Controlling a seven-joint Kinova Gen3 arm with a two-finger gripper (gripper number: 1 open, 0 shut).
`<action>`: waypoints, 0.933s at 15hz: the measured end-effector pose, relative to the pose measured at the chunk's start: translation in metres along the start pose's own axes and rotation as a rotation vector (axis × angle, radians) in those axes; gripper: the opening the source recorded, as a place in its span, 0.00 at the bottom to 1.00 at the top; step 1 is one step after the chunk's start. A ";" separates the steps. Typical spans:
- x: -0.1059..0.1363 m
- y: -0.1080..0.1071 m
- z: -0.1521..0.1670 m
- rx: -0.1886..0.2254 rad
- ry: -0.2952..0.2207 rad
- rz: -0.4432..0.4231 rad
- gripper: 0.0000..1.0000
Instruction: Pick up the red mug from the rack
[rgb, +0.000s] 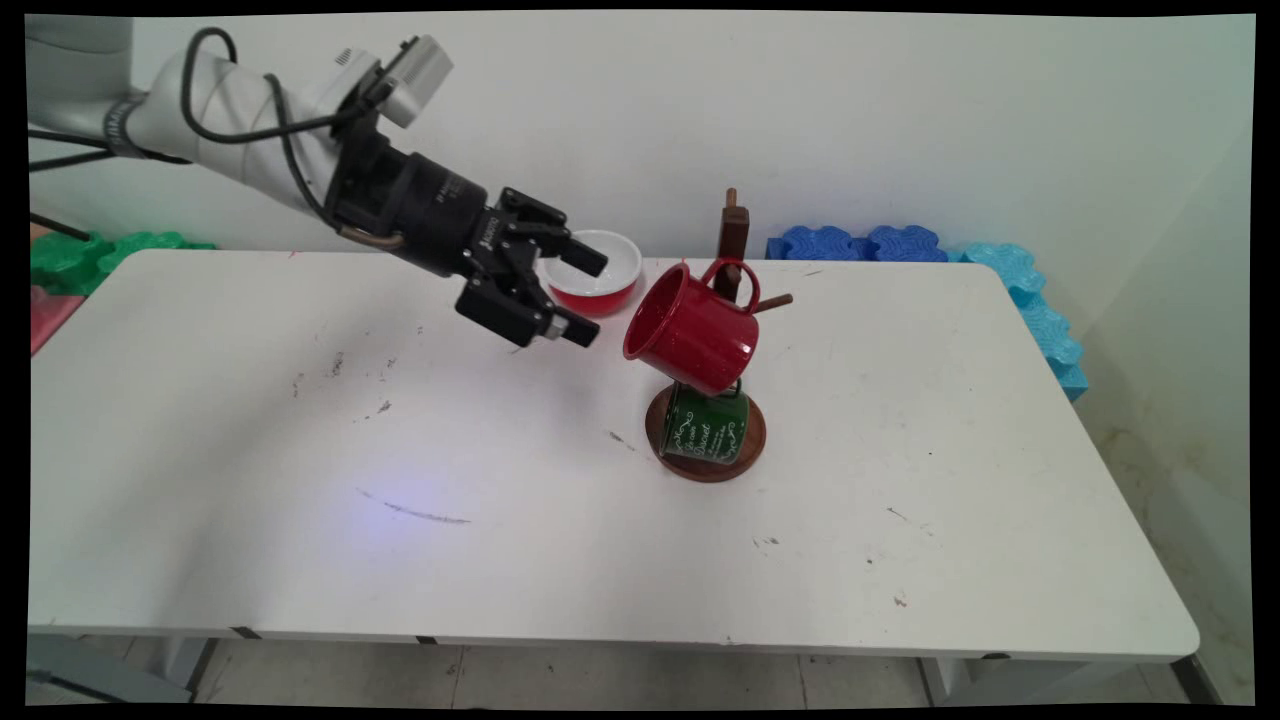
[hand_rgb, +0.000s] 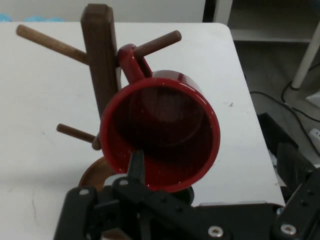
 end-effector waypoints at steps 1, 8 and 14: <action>0.001 0.000 0.004 -0.002 -0.003 0.006 1.00; 0.003 -0.001 0.033 -0.008 -0.029 0.038 1.00; 0.003 -0.002 0.050 -0.006 -0.038 0.044 1.00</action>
